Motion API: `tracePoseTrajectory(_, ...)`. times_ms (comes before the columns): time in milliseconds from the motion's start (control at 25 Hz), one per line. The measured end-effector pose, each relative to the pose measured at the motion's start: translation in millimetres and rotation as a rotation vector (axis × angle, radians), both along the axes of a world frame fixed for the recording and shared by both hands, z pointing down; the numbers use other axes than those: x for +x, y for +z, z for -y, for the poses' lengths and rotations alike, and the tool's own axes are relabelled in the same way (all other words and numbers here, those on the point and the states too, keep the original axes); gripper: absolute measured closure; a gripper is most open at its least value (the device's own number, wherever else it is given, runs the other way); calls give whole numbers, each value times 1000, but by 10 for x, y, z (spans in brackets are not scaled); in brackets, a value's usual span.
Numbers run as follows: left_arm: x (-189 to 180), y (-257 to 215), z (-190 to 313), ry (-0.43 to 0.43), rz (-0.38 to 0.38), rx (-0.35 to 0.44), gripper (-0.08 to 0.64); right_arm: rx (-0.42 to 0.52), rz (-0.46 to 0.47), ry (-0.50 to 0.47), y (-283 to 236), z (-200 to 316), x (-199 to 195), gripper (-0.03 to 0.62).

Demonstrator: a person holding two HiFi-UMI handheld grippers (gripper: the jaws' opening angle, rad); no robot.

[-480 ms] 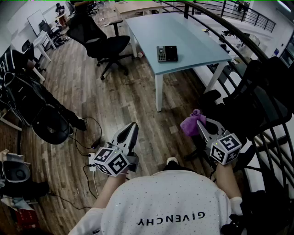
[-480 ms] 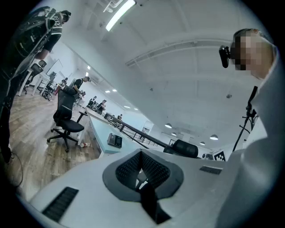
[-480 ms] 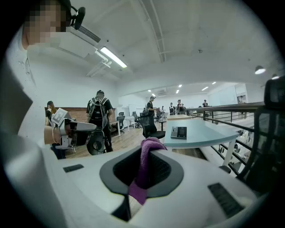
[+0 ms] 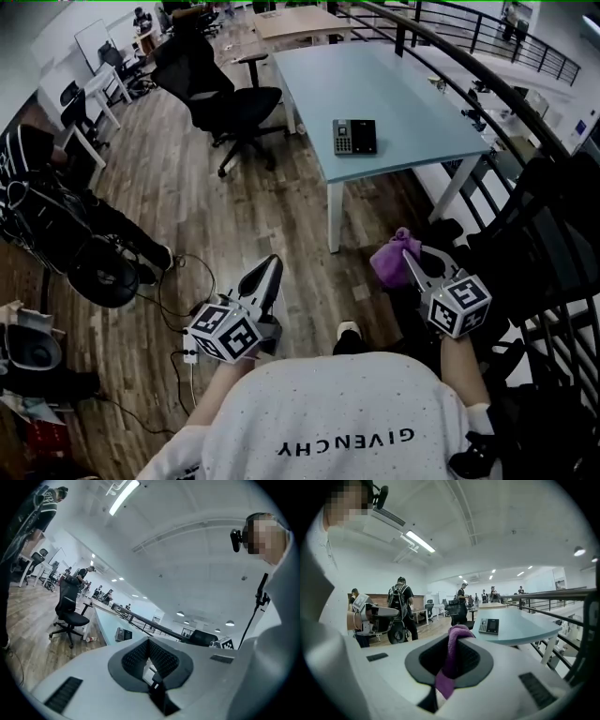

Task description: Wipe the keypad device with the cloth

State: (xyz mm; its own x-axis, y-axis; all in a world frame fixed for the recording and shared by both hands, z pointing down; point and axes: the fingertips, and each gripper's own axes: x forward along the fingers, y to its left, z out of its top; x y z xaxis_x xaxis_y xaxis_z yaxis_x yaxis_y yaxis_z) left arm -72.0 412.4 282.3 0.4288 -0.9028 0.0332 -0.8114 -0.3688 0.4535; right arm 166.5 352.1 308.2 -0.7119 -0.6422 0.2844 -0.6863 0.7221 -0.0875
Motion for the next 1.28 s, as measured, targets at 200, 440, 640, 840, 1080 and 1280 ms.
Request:
tracePoseTrajectory(200,-113,-281,571,-48,-21,61,560,54,-12,-15,-347,776,-53,568)
tracePoseTrajectory(440,-189,-332,1259,-158,-43,101,560,74,-27,-69,-359,1545,-68,568)
tracePoseTrajectory(640,-174,-423,1751,-188,-47,146,560,81,-39,-94,-364,2102,-66,568)
tracePoseTrajectory(840,-219,-352,2055,-215,-42,135,560,53,-29,-111,-275,2475,-106,568)
tracePoseTrajectory(1080,-175,-147,2225,-235,-40,89,560,-11,-39,-112,40,2707,-104,568)
tracePoseTrajectory(1280,-89,-74,2331,-209,-22,67,560,-44,-26,-121,186,2798,-119,568)
